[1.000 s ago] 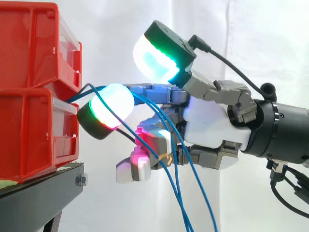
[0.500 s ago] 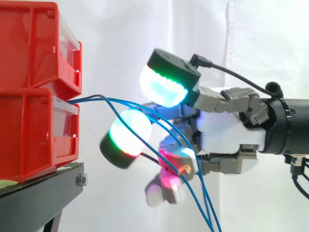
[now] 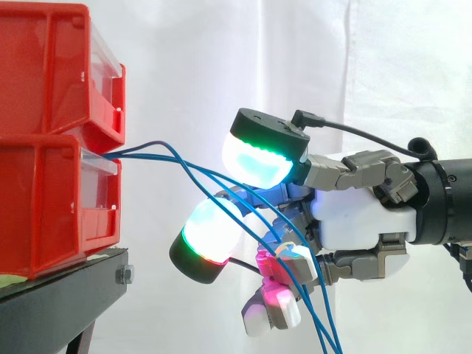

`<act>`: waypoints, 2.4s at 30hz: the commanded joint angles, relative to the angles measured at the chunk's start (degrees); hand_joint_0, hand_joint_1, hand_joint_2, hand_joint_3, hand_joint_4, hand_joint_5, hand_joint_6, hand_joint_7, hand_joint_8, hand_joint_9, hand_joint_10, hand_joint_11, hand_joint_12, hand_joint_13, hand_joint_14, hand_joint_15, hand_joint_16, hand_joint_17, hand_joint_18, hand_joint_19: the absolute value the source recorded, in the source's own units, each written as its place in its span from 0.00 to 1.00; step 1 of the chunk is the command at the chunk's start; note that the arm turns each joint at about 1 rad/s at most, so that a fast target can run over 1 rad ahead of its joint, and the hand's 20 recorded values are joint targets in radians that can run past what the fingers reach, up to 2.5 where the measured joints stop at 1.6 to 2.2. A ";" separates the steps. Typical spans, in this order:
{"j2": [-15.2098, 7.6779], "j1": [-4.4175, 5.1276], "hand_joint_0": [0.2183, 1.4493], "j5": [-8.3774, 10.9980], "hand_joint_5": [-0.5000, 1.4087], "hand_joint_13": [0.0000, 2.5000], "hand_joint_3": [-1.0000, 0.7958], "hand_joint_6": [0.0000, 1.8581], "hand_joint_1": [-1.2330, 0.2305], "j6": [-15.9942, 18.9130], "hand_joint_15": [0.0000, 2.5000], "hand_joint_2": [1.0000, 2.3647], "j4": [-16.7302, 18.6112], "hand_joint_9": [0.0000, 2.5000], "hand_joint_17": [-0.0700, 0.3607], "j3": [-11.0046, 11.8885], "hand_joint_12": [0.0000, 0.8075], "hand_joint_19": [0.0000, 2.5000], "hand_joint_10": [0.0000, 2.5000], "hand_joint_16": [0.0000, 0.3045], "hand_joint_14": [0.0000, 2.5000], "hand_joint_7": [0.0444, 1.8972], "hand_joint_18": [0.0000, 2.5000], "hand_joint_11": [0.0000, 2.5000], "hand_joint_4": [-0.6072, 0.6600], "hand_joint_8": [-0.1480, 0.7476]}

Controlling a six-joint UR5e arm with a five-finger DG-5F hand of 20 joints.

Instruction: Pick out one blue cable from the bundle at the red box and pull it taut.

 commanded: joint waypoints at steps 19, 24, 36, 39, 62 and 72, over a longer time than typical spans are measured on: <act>1.64 0.08 0.35 0.10 0.16 0.47 0.35 0.47 0.50 0.43 0.23 0.01 -1.27 0.50 0.27 1.39 0.33 0.12 0.01 0.07 0.01 0.39 0.31 0.42 0.55 0.48; 2.26 0.25 0.35 0.02 0.16 0.46 0.41 0.48 0.45 -1.41 0.23 0.01 -2.15 0.49 0.27 1.39 0.35 0.12 0.01 0.07 0.01 0.40 0.30 0.43 0.56 0.48; 2.26 0.52 0.37 0.19 0.16 0.45 0.43 0.51 0.37 -1.68 0.23 0.01 -2.15 0.47 0.29 1.57 0.37 0.12 0.01 0.08 0.01 0.38 0.30 0.44 0.57 0.49; 2.26 0.52 0.39 0.19 0.16 0.44 0.42 0.51 0.34 -1.68 0.23 0.01 -2.33 0.46 0.30 1.92 0.38 0.12 0.01 0.09 0.01 0.40 0.31 0.45 0.55 0.50; 2.26 0.43 0.42 -0.16 0.18 0.46 0.28 0.51 0.22 -1.50 0.23 0.00 -2.33 0.54 0.30 2.80 0.38 0.12 0.01 0.09 0.01 0.46 0.34 0.46 0.42 0.50; 2.35 0.34 0.46 0.02 0.15 0.43 0.28 0.52 0.18 -1.77 0.19 0.00 -2.33 0.47 0.25 4.38 0.31 0.05 0.01 0.05 0.01 0.39 0.32 0.46 0.48 0.41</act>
